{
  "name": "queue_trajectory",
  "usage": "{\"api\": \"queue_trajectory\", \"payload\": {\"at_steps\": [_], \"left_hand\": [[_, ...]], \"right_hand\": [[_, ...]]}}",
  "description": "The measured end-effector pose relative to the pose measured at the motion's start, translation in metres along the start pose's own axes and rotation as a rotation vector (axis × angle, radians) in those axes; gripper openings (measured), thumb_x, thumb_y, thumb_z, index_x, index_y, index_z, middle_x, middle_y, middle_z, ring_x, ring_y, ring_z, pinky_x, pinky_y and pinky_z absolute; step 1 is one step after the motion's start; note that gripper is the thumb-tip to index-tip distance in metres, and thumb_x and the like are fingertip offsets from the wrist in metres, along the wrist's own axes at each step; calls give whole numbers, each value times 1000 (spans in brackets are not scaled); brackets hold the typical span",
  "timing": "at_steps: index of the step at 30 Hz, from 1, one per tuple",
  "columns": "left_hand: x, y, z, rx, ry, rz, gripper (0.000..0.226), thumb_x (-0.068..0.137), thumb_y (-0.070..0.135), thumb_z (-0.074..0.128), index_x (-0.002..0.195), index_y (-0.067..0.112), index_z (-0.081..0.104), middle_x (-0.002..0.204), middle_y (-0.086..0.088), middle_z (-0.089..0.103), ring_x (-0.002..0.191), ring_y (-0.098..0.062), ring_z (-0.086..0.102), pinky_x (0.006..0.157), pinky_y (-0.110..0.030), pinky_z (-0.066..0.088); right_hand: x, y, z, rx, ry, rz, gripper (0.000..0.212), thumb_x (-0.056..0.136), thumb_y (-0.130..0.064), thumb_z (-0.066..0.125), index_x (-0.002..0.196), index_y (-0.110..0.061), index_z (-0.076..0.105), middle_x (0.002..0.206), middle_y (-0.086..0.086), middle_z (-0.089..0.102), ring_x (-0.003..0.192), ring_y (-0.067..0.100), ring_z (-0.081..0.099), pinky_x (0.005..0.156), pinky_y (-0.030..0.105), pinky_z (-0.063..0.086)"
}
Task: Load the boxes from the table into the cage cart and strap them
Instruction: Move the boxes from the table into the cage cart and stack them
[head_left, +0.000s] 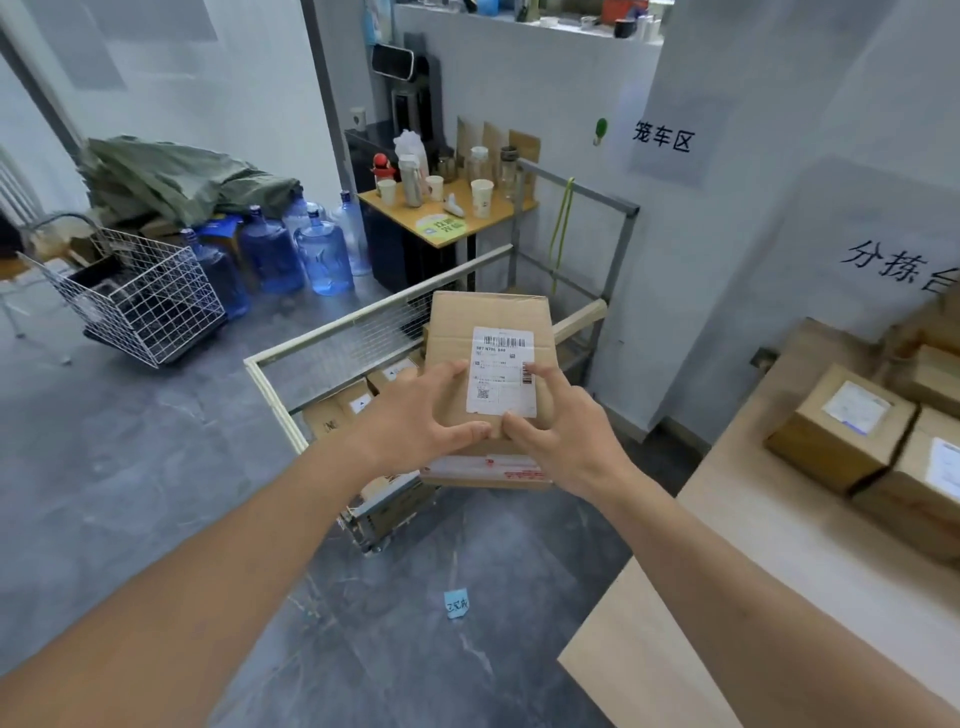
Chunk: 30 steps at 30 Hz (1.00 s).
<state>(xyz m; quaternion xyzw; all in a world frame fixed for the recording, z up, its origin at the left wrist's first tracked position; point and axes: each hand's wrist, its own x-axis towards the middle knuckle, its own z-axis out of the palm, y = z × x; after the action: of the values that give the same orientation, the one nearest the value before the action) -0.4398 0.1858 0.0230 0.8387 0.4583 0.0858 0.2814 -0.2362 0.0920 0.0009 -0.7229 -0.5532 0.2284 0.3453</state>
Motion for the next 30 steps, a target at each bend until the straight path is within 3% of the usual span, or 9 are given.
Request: {"api": "queue_trajectory", "payload": {"at_steps": [6, 18, 24, 27, 30], "left_hand": [[55, -54, -26, -2, 13, -42, 92, 83, 72, 69, 159, 43, 26, 140, -5, 48, 121, -21, 52, 105, -38, 47], [192, -128, -62, -45, 10, -198, 88, 87, 67, 69, 159, 42, 25, 126, -1, 46, 109, -19, 55, 88, -31, 48], [245, -166, -77, -80, -13, -226, 86, 83, 74, 67, 155, 45, 29, 123, 2, 48, 106, -15, 56, 85, -32, 51], [273, -190, -83, -104, -33, -228, 87, 83, 73, 68, 155, 45, 29, 124, 2, 49, 105, -13, 57, 78, -25, 49], [302, -218, -87, -105, -55, -209, 85, 84, 72, 68, 155, 45, 29, 123, 2, 50, 103, -12, 56, 72, -21, 44]], "right_hand": [[78, -14, 39, 2, -44, -11, 70, 89, -53, 65, 150, -42, 34, 126, 3, 55, 106, 18, 57, 84, 31, 49], [259, -9, 91, -10, -196, -49, 67, 92, -48, 67, 151, -38, 35, 121, 6, 55, 102, 20, 54, 79, 31, 42], [324, -6, 120, -16, -251, -14, 67, 89, -54, 64, 148, -42, 34, 120, 4, 57, 102, 20, 57, 80, 35, 50], [354, -7, 138, -28, -256, 12, 67, 90, -52, 64, 149, -41, 34, 118, 4, 57, 99, 18, 57, 75, 31, 45], [383, -7, 159, -32, -256, 35, 68, 91, -52, 65, 150, -41, 33, 122, 4, 55, 103, 19, 56, 80, 31, 45]]}}
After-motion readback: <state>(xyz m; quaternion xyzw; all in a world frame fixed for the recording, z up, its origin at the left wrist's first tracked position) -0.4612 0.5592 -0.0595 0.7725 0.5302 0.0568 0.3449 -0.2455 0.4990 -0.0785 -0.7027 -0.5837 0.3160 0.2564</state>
